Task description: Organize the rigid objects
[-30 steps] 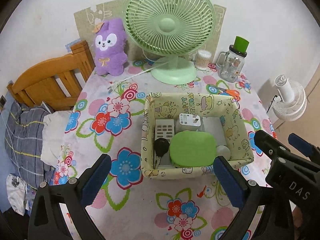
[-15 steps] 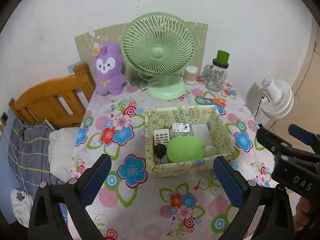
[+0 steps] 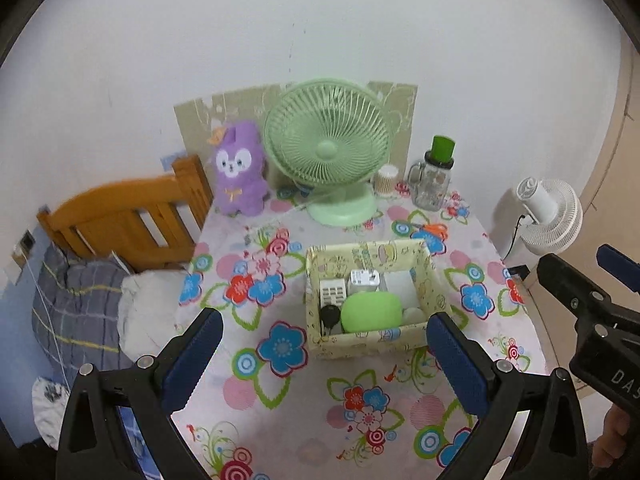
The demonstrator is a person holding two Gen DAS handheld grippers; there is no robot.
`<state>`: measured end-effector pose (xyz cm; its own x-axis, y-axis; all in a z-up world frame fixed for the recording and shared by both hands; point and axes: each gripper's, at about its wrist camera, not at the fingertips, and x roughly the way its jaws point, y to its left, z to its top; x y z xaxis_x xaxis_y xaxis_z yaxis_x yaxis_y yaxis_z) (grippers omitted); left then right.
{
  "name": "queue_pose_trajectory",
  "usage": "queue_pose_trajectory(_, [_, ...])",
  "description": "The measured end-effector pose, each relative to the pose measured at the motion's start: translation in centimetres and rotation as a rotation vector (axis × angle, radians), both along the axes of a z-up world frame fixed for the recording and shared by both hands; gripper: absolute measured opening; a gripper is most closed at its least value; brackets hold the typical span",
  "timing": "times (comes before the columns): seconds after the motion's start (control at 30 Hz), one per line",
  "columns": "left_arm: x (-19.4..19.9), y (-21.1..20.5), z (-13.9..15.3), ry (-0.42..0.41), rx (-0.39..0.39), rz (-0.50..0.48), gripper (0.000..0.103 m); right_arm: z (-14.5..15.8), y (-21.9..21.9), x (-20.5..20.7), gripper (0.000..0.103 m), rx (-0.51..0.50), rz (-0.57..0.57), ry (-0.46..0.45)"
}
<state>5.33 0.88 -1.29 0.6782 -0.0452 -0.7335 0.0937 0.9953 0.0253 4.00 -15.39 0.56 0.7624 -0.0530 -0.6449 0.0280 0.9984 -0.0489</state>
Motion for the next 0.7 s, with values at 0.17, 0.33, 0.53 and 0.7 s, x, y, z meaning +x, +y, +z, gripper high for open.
queue_pose_trajectory(0.17, [-1.0, 0.2, 1.6, -0.033, -0.019, -0.005, 0.103, 1.2, -0.3, -0.9, 0.094, -0.002, -0.035, -0.028])
queue_pose_trajectory(0.33, [-2.2, 0.7, 2.9, -0.061, -0.044, 0.014, 0.103, 1.9, -0.8, -1.8, 0.094, 0.015, -0.059, -0.035])
queue_pose_trajectory(0.53, [-3.8, 0.7, 4.5, -0.099, -0.058, 0.010, 0.103, 2.9, -1.2, -3.1, 0.094, 0.009, -0.069, -0.060])
queue_pose_trajectory(0.7, [-5.2, 0.4, 5.4, -0.143, -0.049, -0.008, 0.103, 3.6, -1.1, -4.1, 0.094, 0.012, -0.057, -0.079])
